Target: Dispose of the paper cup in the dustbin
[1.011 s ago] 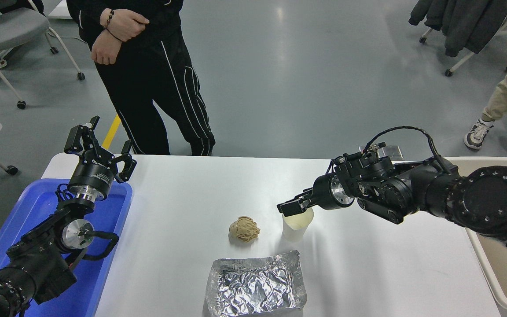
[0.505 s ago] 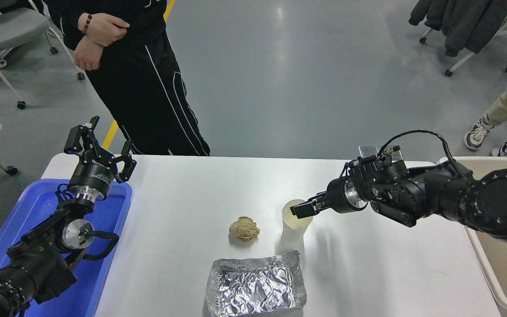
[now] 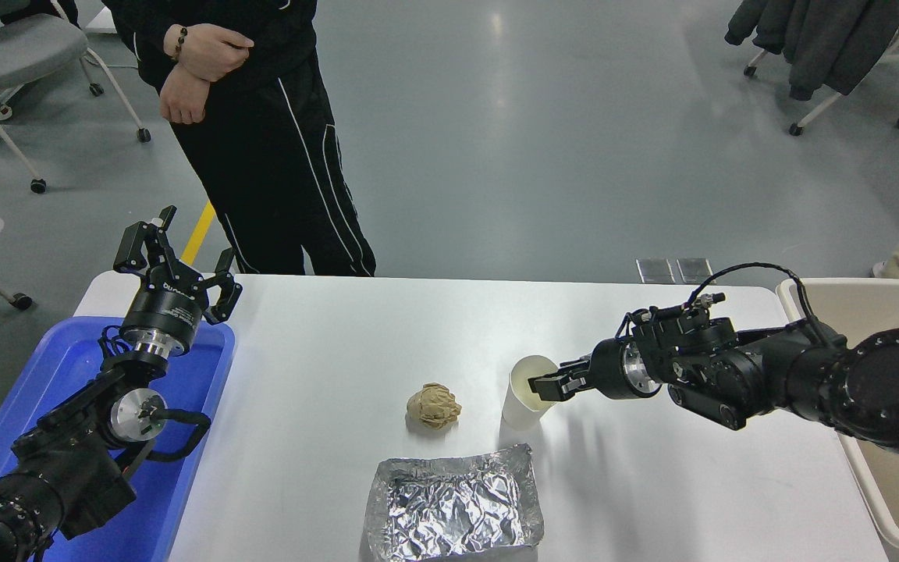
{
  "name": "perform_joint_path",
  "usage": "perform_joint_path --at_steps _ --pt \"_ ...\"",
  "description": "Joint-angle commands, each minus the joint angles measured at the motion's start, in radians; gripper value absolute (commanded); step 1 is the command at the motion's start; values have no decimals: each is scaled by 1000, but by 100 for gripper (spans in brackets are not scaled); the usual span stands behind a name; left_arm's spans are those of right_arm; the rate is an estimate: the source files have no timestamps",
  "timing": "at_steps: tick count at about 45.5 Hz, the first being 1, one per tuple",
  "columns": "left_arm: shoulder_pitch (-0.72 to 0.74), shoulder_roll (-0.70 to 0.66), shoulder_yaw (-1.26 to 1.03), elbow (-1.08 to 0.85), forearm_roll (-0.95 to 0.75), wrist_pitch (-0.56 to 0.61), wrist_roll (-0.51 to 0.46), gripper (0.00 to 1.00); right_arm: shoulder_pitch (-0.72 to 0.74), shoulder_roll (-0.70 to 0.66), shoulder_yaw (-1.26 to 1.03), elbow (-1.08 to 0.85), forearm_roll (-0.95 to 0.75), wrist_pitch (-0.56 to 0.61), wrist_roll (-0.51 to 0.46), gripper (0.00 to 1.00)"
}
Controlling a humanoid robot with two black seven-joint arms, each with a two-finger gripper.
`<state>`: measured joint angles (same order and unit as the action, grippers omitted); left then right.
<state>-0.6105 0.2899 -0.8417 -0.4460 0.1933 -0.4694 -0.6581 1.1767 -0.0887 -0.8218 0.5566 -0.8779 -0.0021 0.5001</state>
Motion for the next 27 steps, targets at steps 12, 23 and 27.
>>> perform_joint_path --at_steps 12,23,27 --pt "0 0 0 1 0 0 0 100 4 -11 -30 3 -1 1 5 0" --pt "0 0 0 1 0 0 0 100 38 -42 -14 22 11 1 6 0" --pt "0 0 1 0 0 0 0 100 60 -65 -1 25 17 1 9 0"
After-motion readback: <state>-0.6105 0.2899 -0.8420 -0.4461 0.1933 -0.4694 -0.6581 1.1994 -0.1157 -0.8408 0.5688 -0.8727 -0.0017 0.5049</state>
